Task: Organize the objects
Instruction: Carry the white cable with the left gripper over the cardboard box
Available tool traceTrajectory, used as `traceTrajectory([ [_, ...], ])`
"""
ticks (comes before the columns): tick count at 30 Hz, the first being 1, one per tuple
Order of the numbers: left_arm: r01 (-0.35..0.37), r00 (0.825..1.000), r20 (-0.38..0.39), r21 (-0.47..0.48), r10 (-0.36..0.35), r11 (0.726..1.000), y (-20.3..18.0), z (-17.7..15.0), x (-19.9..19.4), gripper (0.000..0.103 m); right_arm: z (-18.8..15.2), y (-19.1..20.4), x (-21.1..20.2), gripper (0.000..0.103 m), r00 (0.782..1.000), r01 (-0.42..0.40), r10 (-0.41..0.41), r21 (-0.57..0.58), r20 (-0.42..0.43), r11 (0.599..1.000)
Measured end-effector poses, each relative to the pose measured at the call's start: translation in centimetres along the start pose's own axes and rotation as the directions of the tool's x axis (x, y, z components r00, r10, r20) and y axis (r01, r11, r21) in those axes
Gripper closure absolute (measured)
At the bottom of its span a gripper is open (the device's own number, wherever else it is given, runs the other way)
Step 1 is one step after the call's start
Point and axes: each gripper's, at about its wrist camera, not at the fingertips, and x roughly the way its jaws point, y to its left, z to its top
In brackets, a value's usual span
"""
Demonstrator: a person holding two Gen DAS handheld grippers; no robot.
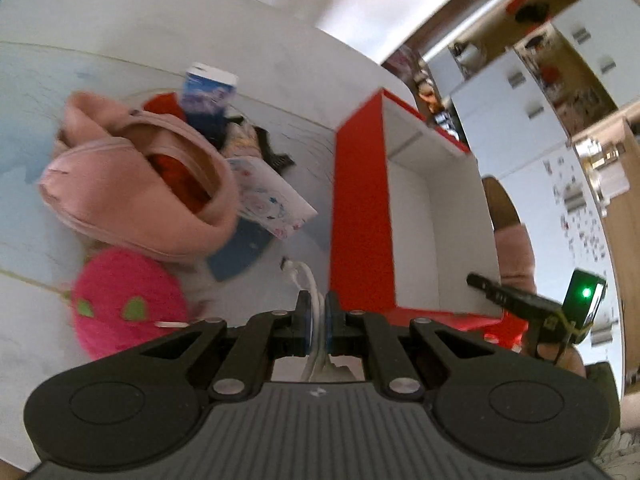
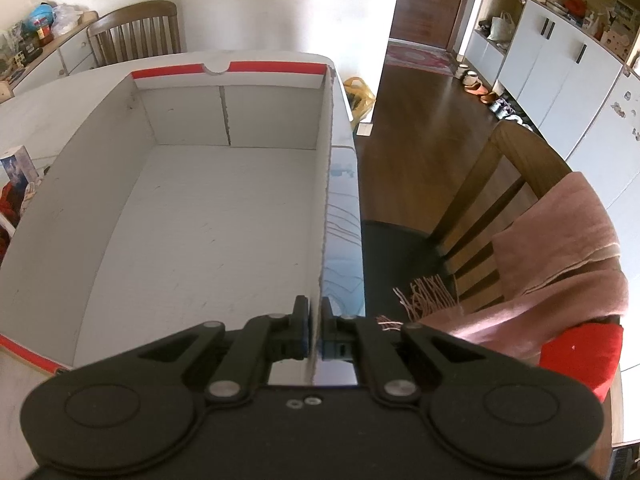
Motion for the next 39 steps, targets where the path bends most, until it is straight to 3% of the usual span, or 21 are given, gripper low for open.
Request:
traceTrajectory([
  [7,0.067,0.993,0.083,0.176,-0.083,0.982,-6.2,1.9,-1.8,0.097,-0.1,0.5,-0.1,0.1,1.0,0.004,-0.004,-0.01,-0.001,1.0],
  [15,0.095,0.991,0.058,0.33,-0.121,0.939,-12.9,4.0,1.2,0.097,-0.1,0.6,-0.3,0.1,1.0,0.001,-0.001,-0.027,0.0,1.0],
  [26,0.036,0.999,-0.008,0.459,-0.036,0.888,-16.8,3.4,10.3,0.097,0.0,0.7,-0.2,0.099,1.0,0.008,-0.008,-0.049,-0.007,0.999],
  [33,-0.035,0.998,-0.02,0.549,0.055,0.835,-17.8,2.1,15.1,0.097,0.0,0.9,-0.1,0.099,1.0,0.014,-0.015,-0.062,-0.008,0.998],
  [39,-0.032,0.994,-0.072,0.527,0.082,0.849,-17.5,1.4,17.1,0.097,-0.1,0.9,-0.1,0.099,1.0,0.008,-0.008,-0.06,-0.012,0.998],
])
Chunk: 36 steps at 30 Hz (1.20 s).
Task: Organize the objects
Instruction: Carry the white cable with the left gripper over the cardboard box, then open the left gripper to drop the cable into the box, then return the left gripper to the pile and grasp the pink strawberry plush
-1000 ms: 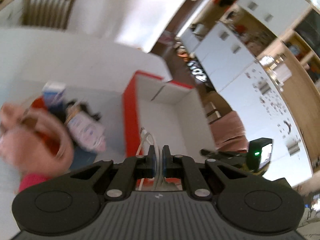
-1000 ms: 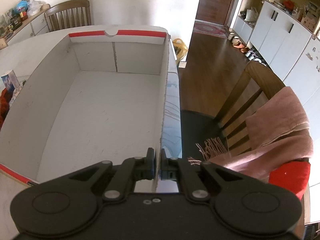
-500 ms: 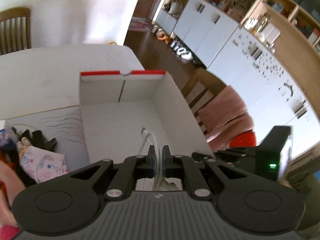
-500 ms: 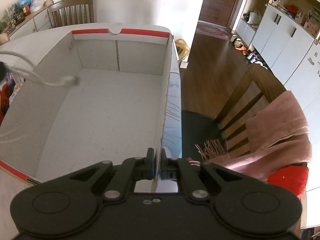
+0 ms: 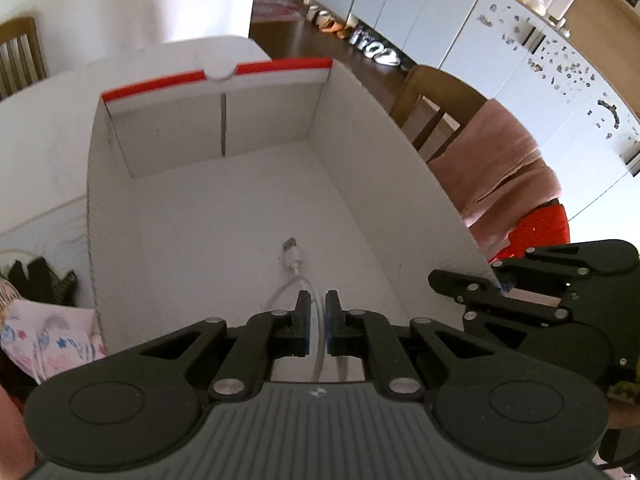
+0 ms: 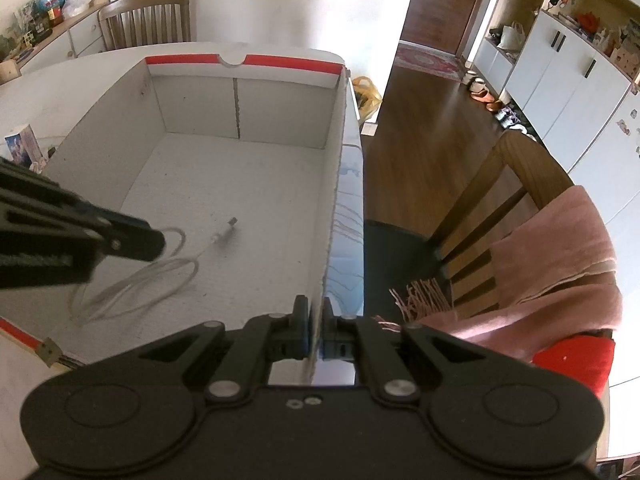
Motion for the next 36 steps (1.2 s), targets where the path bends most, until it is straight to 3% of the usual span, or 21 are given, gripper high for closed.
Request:
traceTrajectory([
  [4,0.003,1.0,-0.01,0.014,-0.003,1.0,-0.2,-0.4,-0.1,0.096,0.0,0.0,-0.1,0.099,1.0,-0.002,0.002,-0.004,-0.001,1.0],
  [6,0.004,1.0,-0.005,0.014,-0.004,1.0,-0.2,-0.5,-0.4,0.09,-0.1,0.1,-0.1,0.099,1.0,-0.002,0.002,-0.005,-0.002,1.0],
  [9,0.004,1.0,0.013,0.005,-0.004,1.0,-0.1,-0.8,-1.2,0.059,0.0,0.1,-0.1,0.099,1.0,-0.002,0.002,-0.012,-0.002,1.0],
  [10,0.0,1.0,0.023,0.0,0.0,1.0,-0.1,-0.9,-1.5,0.041,0.0,0.2,-0.1,0.099,1.0,-0.002,0.002,-0.012,-0.003,1.0],
  [11,-0.002,0.999,0.04,-0.006,0.002,1.0,0.0,-1.0,-2.0,0.036,0.0,0.2,-0.1,0.099,1.0,-0.002,0.002,-0.014,-0.003,1.0],
  [21,0.049,0.988,0.148,-0.053,-0.04,0.997,2.5,-3.0,-8.9,0.036,0.0,0.2,-0.1,0.099,1.0,0.0,0.0,-0.023,-0.008,1.0],
  [28,0.032,0.979,0.202,-0.098,-0.012,0.995,5.7,-5.4,-13.2,0.036,0.0,0.1,-0.1,0.098,1.0,0.002,-0.002,-0.018,-0.015,1.0],
  [36,-0.024,0.976,0.213,-0.141,0.054,0.99,10.0,-9.0,-16.4,0.036,0.1,0.2,-0.1,0.098,1.0,0.015,-0.015,-0.004,-0.027,1.0],
])
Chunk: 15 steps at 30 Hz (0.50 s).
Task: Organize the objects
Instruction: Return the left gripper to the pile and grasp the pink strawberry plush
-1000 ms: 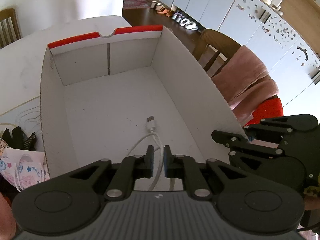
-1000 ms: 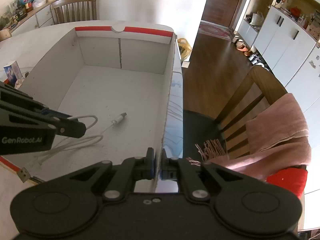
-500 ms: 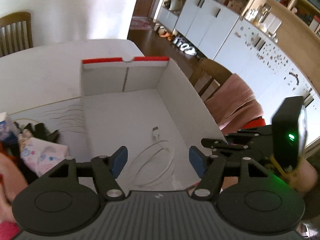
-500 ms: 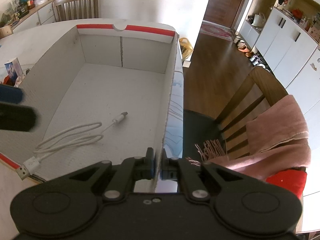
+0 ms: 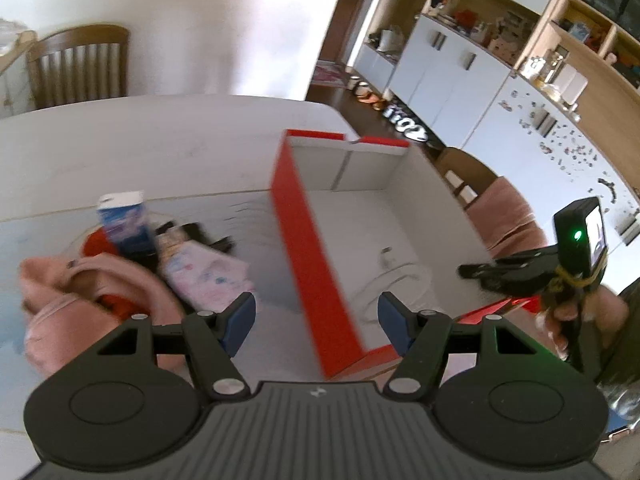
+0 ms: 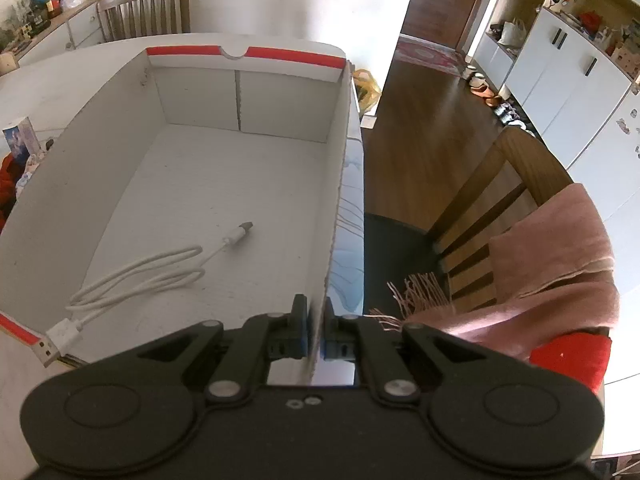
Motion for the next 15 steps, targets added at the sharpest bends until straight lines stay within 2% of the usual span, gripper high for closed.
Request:
traceTrajectory([
  [8,-0.073,0.997,-0.014,-0.061,0.073,0.995,5.5,-3.1,-2.8,0.036,0.2,0.4,0.0,0.097,1.0,0.019,-0.019,0.009,-0.011,1.0],
  [15,-0.141,0.989,-0.062,-0.076,0.137,0.987,9.0,-6.1,-3.0,0.025,0.3,0.5,0.0,0.097,0.999,0.03,-0.03,0.02,-0.02,0.999],
])
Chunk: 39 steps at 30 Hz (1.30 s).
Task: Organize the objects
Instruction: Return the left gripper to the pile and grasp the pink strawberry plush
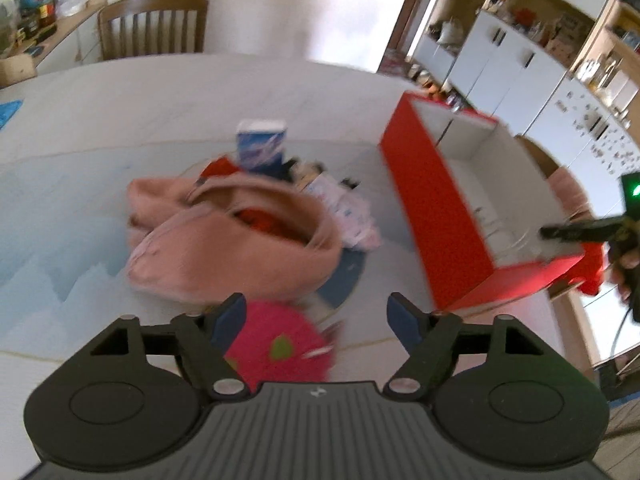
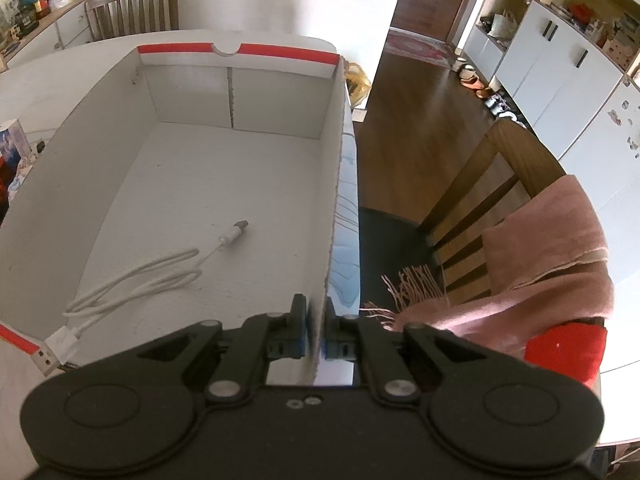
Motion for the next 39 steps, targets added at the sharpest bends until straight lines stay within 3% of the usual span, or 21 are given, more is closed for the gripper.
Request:
traceTrajectory([
  [6,-0.033,0.998,-0.06,0.029,0.035,0.999,1.1,-2.6,1.9,0.017,0.1,0.3,0.1,0.096,1.0,0.017,-0.017,0.003,-0.004,1.0],
  [9,-0.03,0.997,-0.064,0.039,0.032,0.999,1.5,-3.4,2.7,0.0,0.1,0.3,0.3,0.096,1.0,0.021,-0.021,0.011,-0.011,1.0],
  [13,-0.016,0.997,-0.074,0.049,0.02,0.999,1.9,-4.0,3.9,0.0,0.1,0.5,0.4,0.095,0.999,0.031,-0.031,0.008,-0.011,0.999],
  [20,-0.051,0.995,-0.086,0.09,0.058,0.995,2.1,-4.6,5.5,0.0,0.0,0.9,0.4,0.094,0.999,0.049,-0.049,0.0,-0.012,0.999],
  [27,-0.078,0.994,-0.074,0.045,0.081,0.996,2.3,-5.1,5.9,0.001,0.1,1.0,0.4,0.094,0.999,0.04,-0.04,-0.021,-0.02,0.999],
  [28,-0.079,0.994,-0.068,0.041,0.082,0.996,2.3,-5.1,5.9,0.002,0.1,1.0,0.4,0.094,0.999,0.038,-0.039,-0.024,-0.022,0.999],
  [31,-0.079,0.995,-0.064,0.024,0.08,0.997,1.9,-5.0,5.8,0.018,0.3,0.9,0.5,0.095,0.999,0.03,-0.031,-0.032,-0.031,0.999],
  [35,-0.113,0.991,-0.068,0.025,0.114,0.993,1.0,-5.0,5.5,0.024,0.3,0.8,0.5,0.095,0.999,0.024,-0.025,-0.042,-0.037,0.999],
  [39,-0.092,0.994,-0.065,-0.017,0.09,0.996,0.5,-5.0,4.5,0.025,0.3,0.7,0.6,0.095,0.999,0.009,-0.012,-0.062,-0.038,0.998],
])
